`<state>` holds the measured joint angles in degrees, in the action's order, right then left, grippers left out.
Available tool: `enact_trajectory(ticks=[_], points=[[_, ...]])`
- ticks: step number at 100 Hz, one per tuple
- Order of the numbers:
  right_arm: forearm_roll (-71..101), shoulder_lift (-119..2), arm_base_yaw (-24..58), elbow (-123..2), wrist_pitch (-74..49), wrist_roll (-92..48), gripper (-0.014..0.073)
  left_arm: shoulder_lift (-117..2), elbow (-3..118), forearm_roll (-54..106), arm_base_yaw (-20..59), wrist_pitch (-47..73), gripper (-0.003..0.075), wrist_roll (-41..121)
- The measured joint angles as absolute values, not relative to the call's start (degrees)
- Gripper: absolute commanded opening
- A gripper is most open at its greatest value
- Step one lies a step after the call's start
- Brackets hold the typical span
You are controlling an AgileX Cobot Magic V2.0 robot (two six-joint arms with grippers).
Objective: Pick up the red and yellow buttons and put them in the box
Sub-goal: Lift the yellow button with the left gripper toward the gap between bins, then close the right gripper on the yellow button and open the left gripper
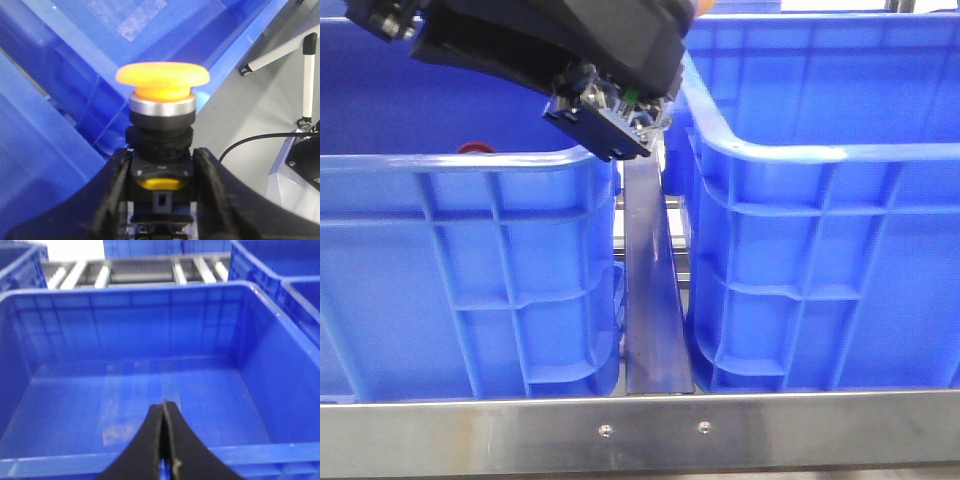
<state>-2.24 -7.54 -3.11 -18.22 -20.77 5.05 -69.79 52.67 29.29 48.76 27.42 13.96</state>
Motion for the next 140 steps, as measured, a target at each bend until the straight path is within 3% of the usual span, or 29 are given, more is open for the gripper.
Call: enact_trajectory(ticks=[22, 29, 38, 51, 60, 80, 109, 140], points=[[-1.13, -18.46, -3.11, -30.04, -33.38, 5.13, -0.0060, -69.79, 52.67, 29.29, 48.76, 27.42, 0.0027, 13.96], [0.00, -21.91, -3.11, -33.31, -35.59, 5.13, -0.0003, -69.79, 52.67, 29.29, 48.76, 27.42, 0.0027, 13.96], [1.48, -26.10, -3.11, -36.83, -37.91, 5.13, 0.0171, -69.79, 52.67, 29.29, 48.76, 27.42, 0.0027, 13.96], [4.73, -31.22, -3.11, -40.16, -39.47, 5.13, 0.0524, -69.79, 52.67, 29.29, 48.76, 27.42, 0.0027, 13.96], [8.36, -34.10, -3.11, -41.37, -39.97, 5.13, 0.0651, -69.79, 52.67, 29.29, 48.76, 27.42, 0.0027, 13.96], [24.01, -39.99, -2.57, -43.12, -40.38, 3.20, 0.0612, -69.79, 52.67, 29.29, 48.76, 27.42, 0.0027, 13.96], [54.88, -50.60, 3.29, -45.70, -44.18, -16.06, 0.0605, -69.79, 52.67, 29.29, 48.76, 27.42, 0.0027, 13.96], [63.40, -63.02, 13.62, -50.88, -45.93, -21.40, 0.0589, -69.79, 52.67, 29.29, 48.76, 27.42, 0.0027, 13.96]])
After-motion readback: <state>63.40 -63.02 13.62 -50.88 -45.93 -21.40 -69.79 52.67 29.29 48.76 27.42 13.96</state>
